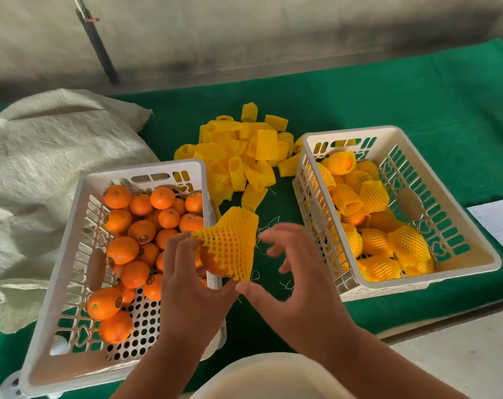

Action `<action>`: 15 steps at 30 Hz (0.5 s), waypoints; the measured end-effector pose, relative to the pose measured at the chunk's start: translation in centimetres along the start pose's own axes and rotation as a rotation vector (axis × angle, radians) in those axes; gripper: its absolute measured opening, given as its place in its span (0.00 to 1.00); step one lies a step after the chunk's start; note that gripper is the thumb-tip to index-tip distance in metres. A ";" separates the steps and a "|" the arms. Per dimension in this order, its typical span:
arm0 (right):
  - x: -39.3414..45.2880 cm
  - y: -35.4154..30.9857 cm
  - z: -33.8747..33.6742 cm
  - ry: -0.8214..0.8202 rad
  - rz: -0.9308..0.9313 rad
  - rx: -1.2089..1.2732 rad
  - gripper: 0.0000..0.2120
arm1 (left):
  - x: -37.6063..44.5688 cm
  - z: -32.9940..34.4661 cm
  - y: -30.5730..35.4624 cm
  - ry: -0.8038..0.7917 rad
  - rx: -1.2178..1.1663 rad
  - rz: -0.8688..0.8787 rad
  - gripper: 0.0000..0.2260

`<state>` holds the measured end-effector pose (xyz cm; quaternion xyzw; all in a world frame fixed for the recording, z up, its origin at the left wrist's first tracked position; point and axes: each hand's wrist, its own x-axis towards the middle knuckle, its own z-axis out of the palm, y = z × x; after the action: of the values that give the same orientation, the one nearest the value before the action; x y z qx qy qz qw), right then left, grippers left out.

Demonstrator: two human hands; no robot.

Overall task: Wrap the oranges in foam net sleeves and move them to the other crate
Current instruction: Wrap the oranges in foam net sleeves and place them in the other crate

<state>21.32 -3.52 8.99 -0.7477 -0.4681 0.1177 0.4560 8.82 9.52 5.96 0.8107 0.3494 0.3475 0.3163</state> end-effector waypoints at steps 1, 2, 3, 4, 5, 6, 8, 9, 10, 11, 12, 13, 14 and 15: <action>0.7 0.3 -0.2 0.001 0.055 0.004 0.39 | -0.1 -0.1 0.1 -0.019 0.009 0.029 0.33; 1.3 0.5 -0.3 -0.037 0.104 0.007 0.47 | -0.3 -0.1 0.2 -0.041 0.026 0.060 0.32; 1.8 0.7 -0.4 -0.092 0.137 0.010 0.54 | -0.5 -0.1 0.2 -0.062 0.044 0.086 0.31; 2.2 0.8 -0.4 -0.144 0.152 0.013 0.58 | -0.6 0.1 0.2 -0.084 0.061 0.101 0.31; 2.5 0.8 -0.3 -0.182 0.160 0.013 0.60 | -0.7 0.2 0.2 -0.106 0.079 0.106 0.32; 2.7 0.7 -0.2 -0.203 0.166 0.003 0.60 | -0.8 0.3 0.1 -0.128 0.100 0.103 0.33; 2.7 0.6 0.1 -0.202 0.179 -0.036 0.59 | -0.9 0.5 0.0 -0.158 0.139 0.090 0.36; 2.6 0.6 0.4 -0.192 0.184 -0.051 0.58 | -1.0 0.5 0.0 -0.166 0.159 0.090 0.37; 2.5 0.6 0.6 -0.185 0.190 -0.059 0.57 | -1.0 0.5 0.1 -0.170 0.180 0.096 0.37; 2.3 0.6 0.8 -0.179 0.198 -0.059 0.57 | -1.0 0.6 0.2 -0.174 0.201 0.102 0.37; 2.1 0.6 1.1 -0.170 0.207 -0.056 0.56 | -1.1 0.8 0.2 -0.179 0.216 0.105 0.38; 2.0 0.6 1.2 -0.158 0.218 -0.053 0.55 | -1.2 0.9 0.3 -0.182 0.222 0.102 0.38; 1.8 0.7 1.4 -0.143 0.232 -0.047 0.54 | -1.3 0.9 0.4 -0.184 0.220 0.093 0.39; 1.7 0.9 1.5 -0.122 0.251 -0.038 0.53 | -1.4 1.0 0.6 -0.185 0.208 0.077 0.39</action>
<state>21.86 -1.42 7.93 -0.8004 -0.3999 0.2102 0.3940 9.06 7.88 5.38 0.8804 0.3213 0.2453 0.2478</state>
